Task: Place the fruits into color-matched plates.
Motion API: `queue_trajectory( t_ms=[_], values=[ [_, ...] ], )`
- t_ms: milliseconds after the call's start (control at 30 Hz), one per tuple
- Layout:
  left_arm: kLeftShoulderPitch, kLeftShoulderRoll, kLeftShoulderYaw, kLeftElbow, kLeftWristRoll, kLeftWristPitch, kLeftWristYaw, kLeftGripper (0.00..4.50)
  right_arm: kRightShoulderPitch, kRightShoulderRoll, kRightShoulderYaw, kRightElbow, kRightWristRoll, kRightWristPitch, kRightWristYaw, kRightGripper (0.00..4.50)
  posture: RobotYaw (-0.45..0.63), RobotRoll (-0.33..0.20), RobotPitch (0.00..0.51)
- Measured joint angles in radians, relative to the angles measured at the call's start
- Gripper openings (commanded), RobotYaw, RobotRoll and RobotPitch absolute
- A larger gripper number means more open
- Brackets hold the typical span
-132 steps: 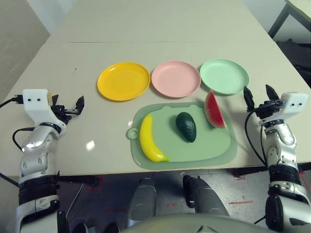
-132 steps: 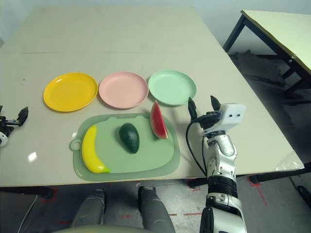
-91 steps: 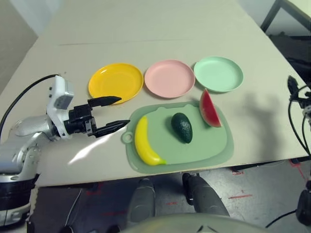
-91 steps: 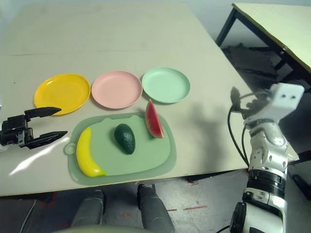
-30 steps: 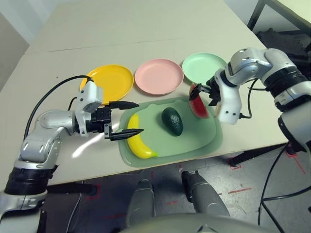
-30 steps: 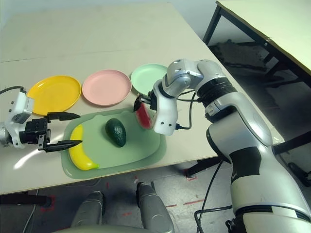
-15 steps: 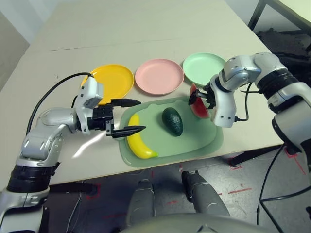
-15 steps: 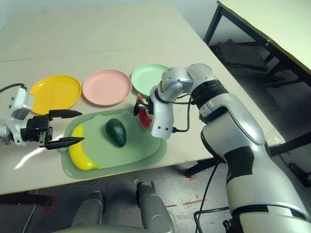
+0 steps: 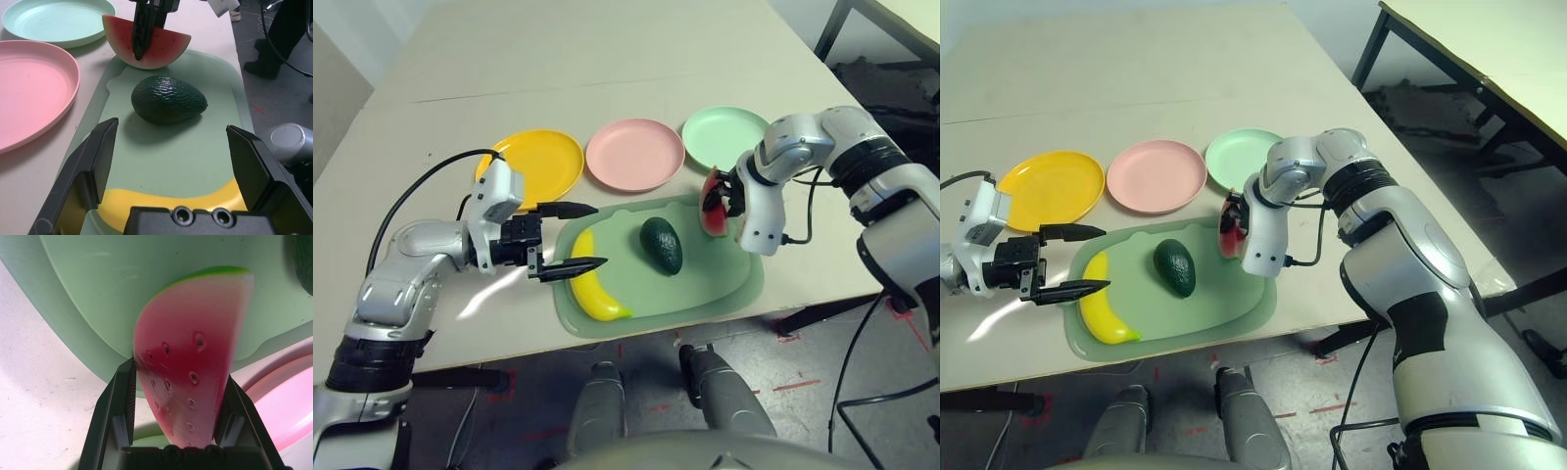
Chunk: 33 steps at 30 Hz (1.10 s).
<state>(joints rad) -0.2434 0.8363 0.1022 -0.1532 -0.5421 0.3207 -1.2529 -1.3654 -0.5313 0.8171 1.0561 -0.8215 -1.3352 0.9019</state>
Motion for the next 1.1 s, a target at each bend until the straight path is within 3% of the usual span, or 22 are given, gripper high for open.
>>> queue_trajectory(
  t_ms=[233, 500, 600, 767, 900, 1100],
  values=[
    [-0.011, -0.009, 0.000, 0.036, 0.002, -0.012, 0.001, 4.50, 0.017, -0.038, 0.002, -0.019, 0.111, -0.030, 0.103, 2.08, 0.00, 0.000, 0.178],
    [-0.018, -0.015, 0.001, 0.047, 0.002, -0.018, 0.001, 4.50, 0.016, -0.122, 0.053, -0.259, 0.577, 0.103, 0.414, 2.08, -0.01, 0.000, 0.177],
    [-0.020, -0.016, 0.001, 0.052, 0.002, -0.017, 0.004, 4.50, 0.003, -0.097, 0.043, -0.281, 0.661, 0.179, 0.487, 2.08, -0.01, 0.000, 0.181],
    [-0.048, -0.014, 0.004, 0.079, 0.021, 0.010, 0.066, 4.50, -0.098, 0.068, -0.049, -0.100, 0.584, 0.254, 0.368, 2.08, 0.02, 0.000, 0.182],
    [-0.070, -0.015, 0.035, 0.085, 0.019, 0.029, 0.116, 4.50, -0.136, 0.189, -0.067, 0.045, 0.421, 0.329, 0.114, 2.08, 0.03, 0.000, 0.185],
    [-0.070, -0.008, 0.041, 0.063, 0.023, 0.072, 0.176, 4.50, -0.166, 0.298, -0.043, 0.192, 0.209, 0.485, -0.243, 2.08, 0.06, 0.000, 0.187]
  ],
)
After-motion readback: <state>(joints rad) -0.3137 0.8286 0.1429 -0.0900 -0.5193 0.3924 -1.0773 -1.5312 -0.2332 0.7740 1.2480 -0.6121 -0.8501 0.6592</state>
